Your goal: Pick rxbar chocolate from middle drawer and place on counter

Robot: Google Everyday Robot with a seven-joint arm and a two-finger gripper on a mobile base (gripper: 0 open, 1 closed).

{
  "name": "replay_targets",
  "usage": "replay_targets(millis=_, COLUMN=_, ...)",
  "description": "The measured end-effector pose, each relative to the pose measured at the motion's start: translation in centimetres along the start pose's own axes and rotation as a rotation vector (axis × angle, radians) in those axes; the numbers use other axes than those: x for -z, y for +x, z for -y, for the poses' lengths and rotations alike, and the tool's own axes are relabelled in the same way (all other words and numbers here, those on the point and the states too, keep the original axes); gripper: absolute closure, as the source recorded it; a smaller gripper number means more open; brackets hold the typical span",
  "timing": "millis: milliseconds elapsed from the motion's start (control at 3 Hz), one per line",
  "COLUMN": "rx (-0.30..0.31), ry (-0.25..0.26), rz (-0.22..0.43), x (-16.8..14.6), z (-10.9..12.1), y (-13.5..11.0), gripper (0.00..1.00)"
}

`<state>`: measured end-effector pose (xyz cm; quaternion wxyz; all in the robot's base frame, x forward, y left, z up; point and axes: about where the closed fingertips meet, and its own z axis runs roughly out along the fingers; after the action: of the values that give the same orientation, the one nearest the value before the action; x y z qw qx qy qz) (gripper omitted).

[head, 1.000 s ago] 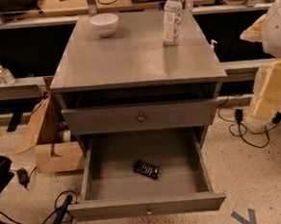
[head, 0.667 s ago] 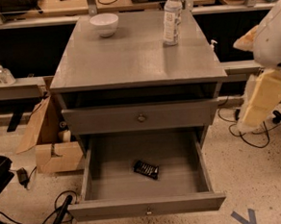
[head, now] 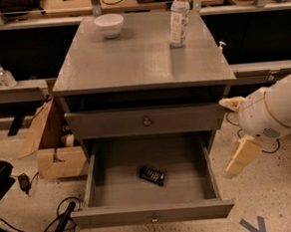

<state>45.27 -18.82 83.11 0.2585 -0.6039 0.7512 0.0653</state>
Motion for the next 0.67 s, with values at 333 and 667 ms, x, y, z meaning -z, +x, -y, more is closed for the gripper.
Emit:
replay_targets(millis=333, rx=0.016, ry=0.045, rz=0.165, x=-5.6, z=1.0, y=1.6, gripper=0.0)
replay_targets(millis=667, rx=0.055, ry=0.154, rz=0.236, x=-7.9, z=4.7, y=2.2, gripper=0.0)
